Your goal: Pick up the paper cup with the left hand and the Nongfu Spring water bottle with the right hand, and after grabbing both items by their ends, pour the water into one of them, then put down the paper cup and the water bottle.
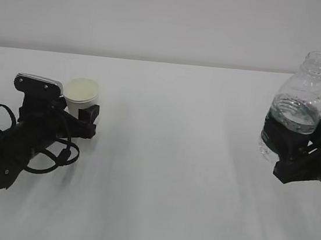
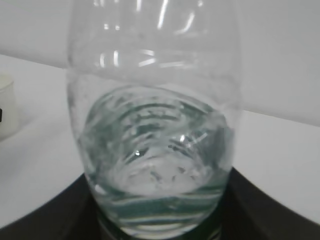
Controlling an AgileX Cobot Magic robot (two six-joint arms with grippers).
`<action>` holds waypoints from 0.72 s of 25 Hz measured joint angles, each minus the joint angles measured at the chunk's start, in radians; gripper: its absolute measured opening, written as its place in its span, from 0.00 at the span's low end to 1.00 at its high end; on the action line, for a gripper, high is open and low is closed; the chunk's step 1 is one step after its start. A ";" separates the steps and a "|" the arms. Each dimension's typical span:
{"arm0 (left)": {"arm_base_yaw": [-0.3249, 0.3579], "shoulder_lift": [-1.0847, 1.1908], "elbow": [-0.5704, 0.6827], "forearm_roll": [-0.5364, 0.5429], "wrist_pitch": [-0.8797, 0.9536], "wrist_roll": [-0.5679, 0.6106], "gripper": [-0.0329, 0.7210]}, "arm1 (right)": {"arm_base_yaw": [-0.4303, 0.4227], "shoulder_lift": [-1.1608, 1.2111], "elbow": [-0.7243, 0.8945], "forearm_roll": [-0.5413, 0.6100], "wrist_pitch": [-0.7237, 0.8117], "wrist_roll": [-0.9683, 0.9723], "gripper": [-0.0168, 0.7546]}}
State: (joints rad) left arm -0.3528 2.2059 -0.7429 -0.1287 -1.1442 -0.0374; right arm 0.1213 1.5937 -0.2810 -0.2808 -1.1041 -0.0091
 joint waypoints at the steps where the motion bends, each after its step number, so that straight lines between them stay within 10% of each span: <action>1: 0.000 0.005 -0.004 0.000 0.000 0.000 0.83 | 0.000 0.000 0.000 0.008 0.000 0.000 0.58; 18: 0.000 0.047 -0.087 -0.008 0.000 0.000 0.83 | 0.000 0.000 0.000 0.014 0.000 -0.004 0.58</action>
State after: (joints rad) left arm -0.3528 2.2526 -0.8298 -0.1372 -1.1442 -0.0374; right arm 0.1213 1.5937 -0.2810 -0.2668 -1.1041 -0.0130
